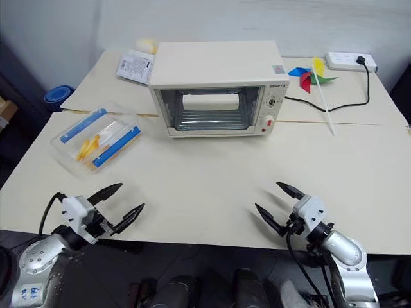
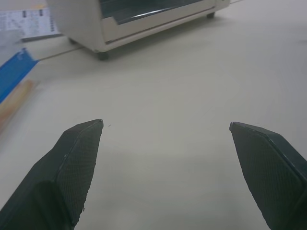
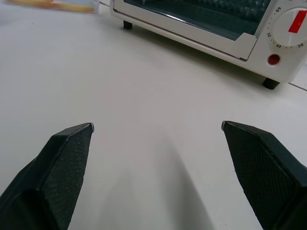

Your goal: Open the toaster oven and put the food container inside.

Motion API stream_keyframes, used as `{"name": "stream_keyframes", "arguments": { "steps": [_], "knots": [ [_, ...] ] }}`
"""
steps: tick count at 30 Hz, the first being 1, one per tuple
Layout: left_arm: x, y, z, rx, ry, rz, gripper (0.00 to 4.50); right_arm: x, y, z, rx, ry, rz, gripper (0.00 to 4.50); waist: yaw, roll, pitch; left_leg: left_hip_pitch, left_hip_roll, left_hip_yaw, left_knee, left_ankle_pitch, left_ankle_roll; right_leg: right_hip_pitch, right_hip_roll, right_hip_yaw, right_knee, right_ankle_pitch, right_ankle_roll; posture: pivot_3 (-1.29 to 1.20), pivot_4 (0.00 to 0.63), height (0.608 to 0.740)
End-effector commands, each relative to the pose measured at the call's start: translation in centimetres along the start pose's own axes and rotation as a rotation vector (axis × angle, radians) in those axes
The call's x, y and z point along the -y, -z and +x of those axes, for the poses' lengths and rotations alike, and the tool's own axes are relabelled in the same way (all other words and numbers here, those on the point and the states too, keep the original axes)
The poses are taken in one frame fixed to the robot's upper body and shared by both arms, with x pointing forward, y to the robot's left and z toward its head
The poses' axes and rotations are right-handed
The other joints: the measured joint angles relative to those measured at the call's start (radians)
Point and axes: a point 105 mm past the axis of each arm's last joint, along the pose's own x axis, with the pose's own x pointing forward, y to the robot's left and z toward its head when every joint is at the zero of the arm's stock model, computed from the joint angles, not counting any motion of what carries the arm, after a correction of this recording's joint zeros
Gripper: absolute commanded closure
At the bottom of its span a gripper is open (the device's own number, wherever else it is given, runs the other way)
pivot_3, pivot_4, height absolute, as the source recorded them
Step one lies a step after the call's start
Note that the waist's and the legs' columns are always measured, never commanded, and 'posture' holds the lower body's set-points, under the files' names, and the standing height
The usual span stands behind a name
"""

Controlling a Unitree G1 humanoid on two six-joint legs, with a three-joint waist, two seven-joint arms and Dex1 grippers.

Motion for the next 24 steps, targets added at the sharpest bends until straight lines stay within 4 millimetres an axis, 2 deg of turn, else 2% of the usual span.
{"name": "stream_keyframes", "arguments": {
  "steps": [1,5,8,10,13,18,21,24],
  "knots": [
    [-0.4,-0.7,-0.3,0.004,0.023,0.003,0.0,0.1,-1.3,1.2,0.074,-0.018,0.014,0.03,-0.001,0.0,0.0,0.0,0.0,0.0,0.0,0.0,0.0,0.0,0.0,0.0,0.0,0.0,0.0,0.0,0.15,0.74],
    [-1.1,-2.9,-0.6,0.027,0.091,-0.123,0.0,1.2,-3.8,4.2,0.139,-0.062,0.108,0.03,-0.006,0.001,0.001,0.0,0.001,0.0,0.001,0.0,0.0,0.0,0.0,0.0,0.001,0.001,-0.001,0.0,0.15,0.74],
    [-2.6,-6.2,-0.9,0.124,0.134,-0.233,0.0,2.7,-5.8,6.8,0.154,-0.07,0.151,0.03,-0.008,0.001,0.002,-0.001,0.002,0.0,0.001,0.0,-0.001,-0.001,0.001,0.0,0.001,0.001,-0.002,0.0,0.15,0.74],
    [-3.1,-7.9,-0.9,0.134,0.159,-0.23,0.0,3.9,-7.2,8.7,0.152,-0.07,0.139,0.03,-0.008,0.001,0.002,-0.001,0.002,-0.001,0.001,0.0,-0.001,-0.002,0.001,0.0,0.001,0.001,-0.002,0.0,0.15,0.74],
    [-3.1,-9.7,-0.9,0.13,0.204,-0.201,0.0,4.7,-9.1,11.0,0.168,-0.117,0.143,0.03,-0.013,0.002,0.002,-0.001,0.001,0.0,0.001,0.0,0.0,-0.003,0.0,0.0,0.001,0.001,-0.002,0.0,0.15,0.74],
    [-2.6,-10.6,-1.0,0.136,0.205,-0.196,0.0,6.1,-12.1,14.0,0.232,-0.129,0.143,0.03,-0.023,0.002,0.002,-0.003,0.001,0.0,-0.001,-0.001,0.001,-0.004,0.0,0.0,0.0,0.001,-0.002,0.0,0.15,0.74],
    [-1.9,-10.4,-1.0,0.133,0.194,-0.205,0.0,5.8,-13.2,15.1,0.257,-0.164,0.129,0.03,-0.026,0.002,0.002,-0.004,0.001,0.001,-0.001,-0.002,0.002,-0.006,0.0,0.001,0.0,0.001,-0.002,0.0,0.15,0.74],
    [-1.2,-9.8,-1.1,0.117,0.186,-0.22,0.0,4.1,-14.5,15.7,0.305,-0.244,0.099,0.03,-0.025,0.002,0.002,-0.004,0.001,0.001,-0.001,-0.002,0.002,-0.006,0.0,0.001,0.0,0.001,-0.002,0.0,0.15,0.74]
  ]
}}
